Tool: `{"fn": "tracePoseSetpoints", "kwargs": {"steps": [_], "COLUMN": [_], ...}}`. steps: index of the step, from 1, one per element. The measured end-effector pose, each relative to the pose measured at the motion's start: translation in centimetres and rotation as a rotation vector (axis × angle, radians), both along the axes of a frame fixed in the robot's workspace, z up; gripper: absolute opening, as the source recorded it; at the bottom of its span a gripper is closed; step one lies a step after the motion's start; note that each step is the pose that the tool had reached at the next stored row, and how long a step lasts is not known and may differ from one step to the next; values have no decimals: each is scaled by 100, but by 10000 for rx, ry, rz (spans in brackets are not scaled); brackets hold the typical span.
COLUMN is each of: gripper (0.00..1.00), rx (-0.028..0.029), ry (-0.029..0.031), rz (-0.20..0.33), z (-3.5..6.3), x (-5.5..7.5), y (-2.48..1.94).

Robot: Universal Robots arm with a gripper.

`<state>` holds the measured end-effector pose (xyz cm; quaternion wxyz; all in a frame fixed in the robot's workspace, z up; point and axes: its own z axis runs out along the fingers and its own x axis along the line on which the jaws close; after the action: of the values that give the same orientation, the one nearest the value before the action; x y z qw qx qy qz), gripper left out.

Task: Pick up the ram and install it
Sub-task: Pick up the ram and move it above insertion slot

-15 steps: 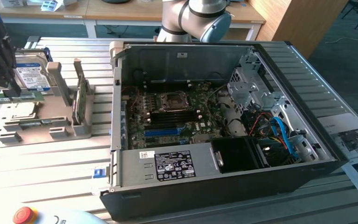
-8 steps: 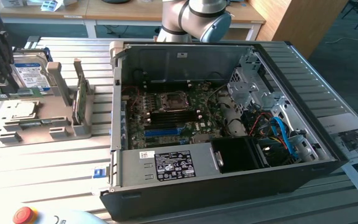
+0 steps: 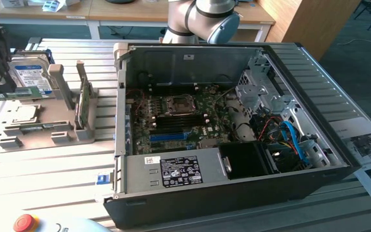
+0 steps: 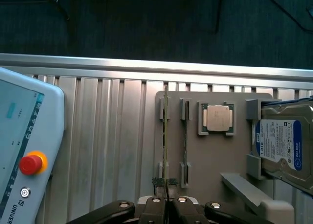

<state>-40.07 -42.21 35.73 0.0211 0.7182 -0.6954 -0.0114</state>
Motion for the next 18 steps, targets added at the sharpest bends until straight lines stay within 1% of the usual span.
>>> {"fn": "tracePoseSetpoints", "kwargs": {"steps": [18], "gripper": [12], "rx": [-120], "ry": [0], "rz": [0], "z": [224], "x": [0], "y": [1]}}
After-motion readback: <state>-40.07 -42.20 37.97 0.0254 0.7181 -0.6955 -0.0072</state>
